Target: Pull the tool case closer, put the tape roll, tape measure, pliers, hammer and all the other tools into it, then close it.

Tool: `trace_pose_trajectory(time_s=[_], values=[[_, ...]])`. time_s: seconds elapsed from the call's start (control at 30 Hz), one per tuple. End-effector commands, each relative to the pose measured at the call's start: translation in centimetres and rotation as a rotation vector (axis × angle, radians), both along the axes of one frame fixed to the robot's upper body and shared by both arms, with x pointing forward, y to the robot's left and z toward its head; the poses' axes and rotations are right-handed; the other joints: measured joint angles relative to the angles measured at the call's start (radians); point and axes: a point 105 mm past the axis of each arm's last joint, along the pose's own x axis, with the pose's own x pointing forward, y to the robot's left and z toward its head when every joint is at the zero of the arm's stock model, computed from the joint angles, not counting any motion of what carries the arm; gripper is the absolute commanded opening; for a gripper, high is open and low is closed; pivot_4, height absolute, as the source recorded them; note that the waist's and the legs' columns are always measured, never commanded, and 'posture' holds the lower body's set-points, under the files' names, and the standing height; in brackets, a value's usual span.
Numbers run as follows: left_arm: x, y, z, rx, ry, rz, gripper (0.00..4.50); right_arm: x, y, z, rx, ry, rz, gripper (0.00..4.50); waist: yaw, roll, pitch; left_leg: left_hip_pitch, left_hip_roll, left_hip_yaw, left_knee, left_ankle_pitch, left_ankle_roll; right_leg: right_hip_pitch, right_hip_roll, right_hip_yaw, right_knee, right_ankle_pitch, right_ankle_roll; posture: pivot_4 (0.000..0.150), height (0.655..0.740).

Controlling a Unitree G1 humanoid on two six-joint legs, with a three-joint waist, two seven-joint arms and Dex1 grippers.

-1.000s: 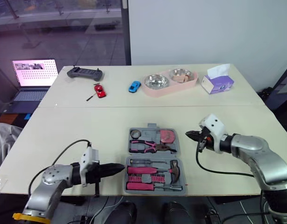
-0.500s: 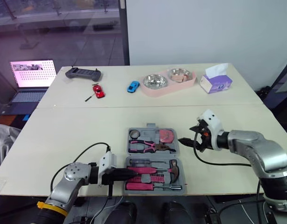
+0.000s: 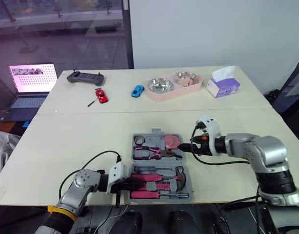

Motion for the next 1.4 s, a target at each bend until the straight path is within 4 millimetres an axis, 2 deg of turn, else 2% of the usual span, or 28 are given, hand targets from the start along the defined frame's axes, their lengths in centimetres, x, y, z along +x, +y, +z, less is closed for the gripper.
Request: trace_pose_trajectory(time_s=[0.03, 0.23, 0.37, 0.5, 0.63, 0.73, 0.93, 1.13, 1.4], values=[[-0.8, 1.2, -2.4, 0.098, 0.062, 0.015, 0.0, 1.0, -0.1, 0.1, -0.016, -0.017, -0.026, 4.47, 0.002, 0.001, 0.0, 0.0, 0.0, 0.0, 0.0, 0.0, 0.0, 0.0, 0.0, 0.0, 0.0, 0.0, 0.0, 0.15, 0.737], [-0.5, 1.2, -2.0, 0.098, 0.052, 0.01, 0.0, 2.4, 0.1, -1.2, 0.021, 0.025, -0.077, 4.47, -0.003, 0.002, -0.001, 0.0, 0.0, 0.0, 0.0, 0.0, 0.0, 0.0, 0.0, 0.0, 0.0, 0.0, 0.0, 0.15, 0.737], [-0.4, 1.3, -2.0, 0.106, 0.051, 0.008, 0.0, 2.7, 1.4, -1.2, 0.114, 0.064, -0.045, 4.47, -0.008, 0.002, -0.001, 0.0, 0.0, 0.0, 0.0, 0.0, 0.0, 0.0, 0.001, 0.0, 0.0, 0.0, 0.0, 0.15, 0.737], [-0.3, 1.8, -2.1, 0.121, 0.053, 0.005, 0.0, 3.7, 2.3, -2.1, 0.117, 0.079, -0.051, 4.47, -0.016, 0.002, -0.001, 0.001, 0.0, 0.0, 0.0, 0.0, 0.0, 0.0, 0.001, 0.0, 0.0, 0.001, 0.001, 0.15, 0.737], [-0.2, 2.0, -1.9, 0.128, 0.049, 0.002, 0.0, 3.6, 3.5, -2.6, 0.194, 0.145, -0.045, 4.47, -0.025, 0.002, -0.001, 0.001, 0.0, 0.0, 0.0, 0.0, 0.0, 0.0, 0.001, 0.001, 0.0, 0.001, 0.001, 0.15, 0.737], [-0.2, 2.1, -1.9, 0.137, 0.048, 0.001, 0.0, 3.6, 3.6, -3.1, 0.225, 0.175, -0.061, 4.47, -0.028, 0.002, -0.002, 0.002, 0.0, 0.0, -0.001, 0.0, 0.0, 0.0, 0.001, 0.001, 0.001, 0.001, 0.001, 0.15, 0.737], [-0.5, 2.3, -1.9, 0.155, 0.048, -0.018, 0.0, 4.3, 2.7, -4.1, 0.22, 0.22, -0.151, 4.47, -0.031, 0.001, -0.003, 0.003, 0.002, 0.0, -0.001, 0.0, 0.0, 0.001, 0.004, 0.002, 0.001, 0.001, 0.0, 0.15, 0.737], [-0.4, 2.6, -2.0, 0.191, 0.051, -0.018, 0.0, 4.6, 3.9, -4.7, 0.209, 0.231, -0.132, 4.47, -0.032, 0.001, -0.009, 0.005, 0.007, 0.002, -0.002, 0.0, -0.001, 0.001, 0.009, 0.005, 0.0, 0.002, -0.002, 0.15, 0.737], [-0.4, 2.8, -1.9, 0.196, 0.05, -0.024, 0.0, 5.0, 4.8, -4.3, 0.334, 0.264, -0.154, 4.47, -0.034, 0.002, -0.01, 0.015, 0.013, 0.007, -0.007, -0.001, -0.002, 0.006, 0.015, 0.009, 0.0, 0.003, -0.005, 0.15, 0.737]])
